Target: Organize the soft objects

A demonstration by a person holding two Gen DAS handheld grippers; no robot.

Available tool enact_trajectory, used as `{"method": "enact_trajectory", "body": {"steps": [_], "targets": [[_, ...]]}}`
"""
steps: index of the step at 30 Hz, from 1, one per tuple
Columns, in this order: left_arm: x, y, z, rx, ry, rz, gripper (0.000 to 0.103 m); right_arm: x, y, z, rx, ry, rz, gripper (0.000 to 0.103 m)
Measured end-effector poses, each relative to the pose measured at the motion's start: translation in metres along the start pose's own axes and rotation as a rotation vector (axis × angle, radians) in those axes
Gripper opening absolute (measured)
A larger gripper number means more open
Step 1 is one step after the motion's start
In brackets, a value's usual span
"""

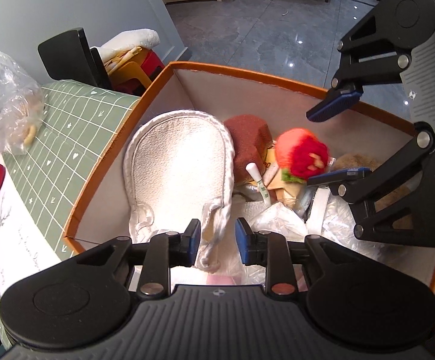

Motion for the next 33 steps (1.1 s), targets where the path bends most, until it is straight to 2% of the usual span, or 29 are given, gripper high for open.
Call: {"method": "enact_trajectory", "body": {"steps": [5,17,22,24,26,28,30,33], "targets": [[0.002,-0.020,0.001,0.019,0.005,0.008,0.045,-0.003,-0.020,0.000,0.017,-0.007,-0.012,0.051],[-0.001,-0.085,0.002,0.102,-0.004,0.056,0.049,-0.018,-0.089,0.006,0.092,-0.029,-0.061,0.053],[-0.008,-0.112,-0.002,0.145,-0.036,0.067,0.051,-0.023,-0.120,0.012,0.139,-0.025,-0.068,0.059],[-0.012,-0.122,-0.005,0.164,-0.062,0.063,0.055,-0.026,-0.132,0.013,0.158,-0.014,-0.061,0.065],[-0.015,-0.132,-0.007,0.191,-0.093,0.072,0.073,-0.030,-0.143,0.013,0.183,-0.006,-0.073,0.072],[-0.020,-0.144,-0.010,0.227,-0.143,0.102,0.082,-0.033,-0.153,0.012,0.215,-0.004,-0.097,0.084],[-0.025,-0.152,-0.014,0.262,-0.203,0.104,0.083,-0.037,-0.163,0.010,0.256,-0.001,-0.128,0.099],[-0.032,-0.158,-0.024,0.309,-0.318,0.063,0.086,-0.040,-0.172,0.004,0.290,0.024,-0.170,0.100]]}}
Point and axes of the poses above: each gripper's, at about its wrist camera, not at the fingertips, and y roughly the way its jaws point, x to its right, z to its top, the point moved 5 cm from there along y, roughly the way its jaws point, and after that the axes turned 10 degrees about y, right-handed, at the moved point
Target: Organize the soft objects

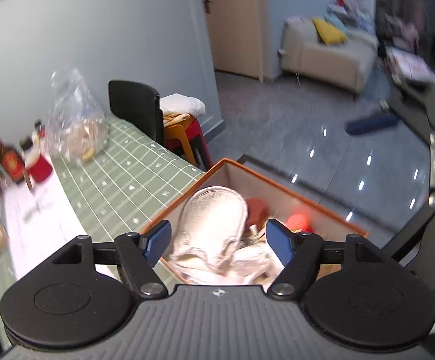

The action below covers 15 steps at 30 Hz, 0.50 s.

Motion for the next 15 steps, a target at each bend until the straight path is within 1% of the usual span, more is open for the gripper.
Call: {"method": "enact_trajectory", "body": {"steps": [1,4,6,7,8,10,12,15], "targets": [[-0.004,-0.003,-0.002,0.023,-0.041,-0.002,0.086,0.000,-0.003,-0.001,0.006,0.013,-0.015,0.100],[-0.016,-0.013,-0.008,0.095,-0.155,0.025,0.088,0.001,-0.009,-0.007,0.022,0.057,-0.054,0.100],[-0.023,-0.018,-0.013,0.125,-0.188,0.051,0.088,0.002,-0.013,-0.011,0.038,0.104,-0.069,0.100],[-0.024,-0.019,-0.017,0.133,-0.194,0.071,0.090,0.004,-0.014,-0.013,0.044,0.133,-0.072,0.100],[-0.027,-0.019,-0.021,0.138,-0.200,0.089,0.094,0.005,-0.016,-0.015,0.049,0.164,-0.074,0.100],[-0.030,-0.016,-0.031,0.140,-0.215,0.079,0.098,0.007,-0.018,-0.022,0.059,0.245,-0.067,0.100],[-0.030,-0.011,-0.042,0.120,-0.241,0.069,0.099,0.009,-0.018,-0.030,0.050,0.335,-0.074,0.100],[-0.029,-0.005,-0.056,0.094,-0.260,0.111,0.099,0.009,-0.014,-0.045,0.033,0.443,-0.117,0.100]]}}
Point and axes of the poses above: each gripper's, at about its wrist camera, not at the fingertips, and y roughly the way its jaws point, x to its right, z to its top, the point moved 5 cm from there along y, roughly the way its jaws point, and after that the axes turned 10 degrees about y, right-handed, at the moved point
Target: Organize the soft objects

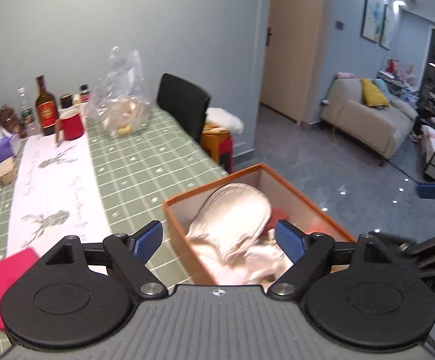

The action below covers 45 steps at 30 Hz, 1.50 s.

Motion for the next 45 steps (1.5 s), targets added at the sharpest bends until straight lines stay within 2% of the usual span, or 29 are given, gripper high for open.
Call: {"method": "enact_trajectory", "body": {"steps": [3,9,13,19,23,28,45], "targets": [[0.005,0.002,-0.015,-0.018,0.004,0.051,0.099,0.005,0.006,-0.017,0.012,0.101,0.014,0.100],[0.020,0.011,-0.043,-0.047,-0.034,-0.001,0.099,0.012,0.024,-0.050,-0.015,0.248,0.001,0.100],[0.032,0.019,-0.057,-0.083,-0.002,0.005,0.099,0.013,0.034,-0.061,-0.033,0.299,-0.012,0.100],[0.038,0.023,-0.076,-0.105,-0.015,-0.006,0.099,0.002,0.041,-0.076,-0.046,0.281,-0.050,0.100],[0.040,0.028,-0.088,-0.146,-0.019,0.029,0.099,-0.005,0.048,-0.084,-0.075,0.252,-0.057,0.100],[0.036,0.034,-0.098,-0.184,-0.060,0.005,0.099,-0.008,0.055,-0.088,-0.094,0.222,-0.074,0.100],[0.037,0.029,-0.096,-0.181,-0.055,0.014,0.099,-0.008,0.055,-0.092,-0.108,0.228,-0.077,0.100]]}}
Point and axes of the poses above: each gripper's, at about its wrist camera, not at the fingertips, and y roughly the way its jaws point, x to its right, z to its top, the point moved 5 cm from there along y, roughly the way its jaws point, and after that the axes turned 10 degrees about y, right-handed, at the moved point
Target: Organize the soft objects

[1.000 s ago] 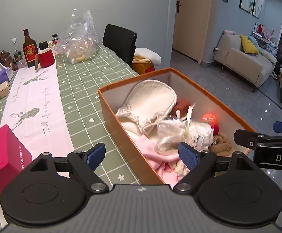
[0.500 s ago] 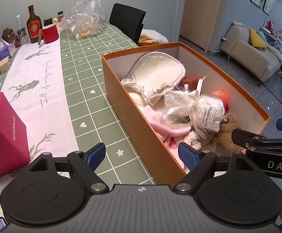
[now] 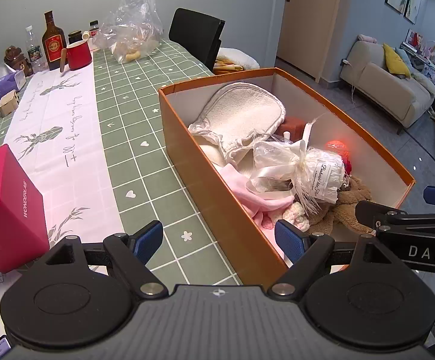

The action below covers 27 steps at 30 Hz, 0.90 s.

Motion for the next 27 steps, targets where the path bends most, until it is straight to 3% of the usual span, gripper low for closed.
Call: {"method": "enact_trajectory", "body": {"steps": [27], "targets": [[0.0004,-0.0016,-0.0008,0.001,0.002,0.002,0.099,-0.0013,-0.0014,-0.0024,-0.003,0.010,-0.008,0.100]]}}
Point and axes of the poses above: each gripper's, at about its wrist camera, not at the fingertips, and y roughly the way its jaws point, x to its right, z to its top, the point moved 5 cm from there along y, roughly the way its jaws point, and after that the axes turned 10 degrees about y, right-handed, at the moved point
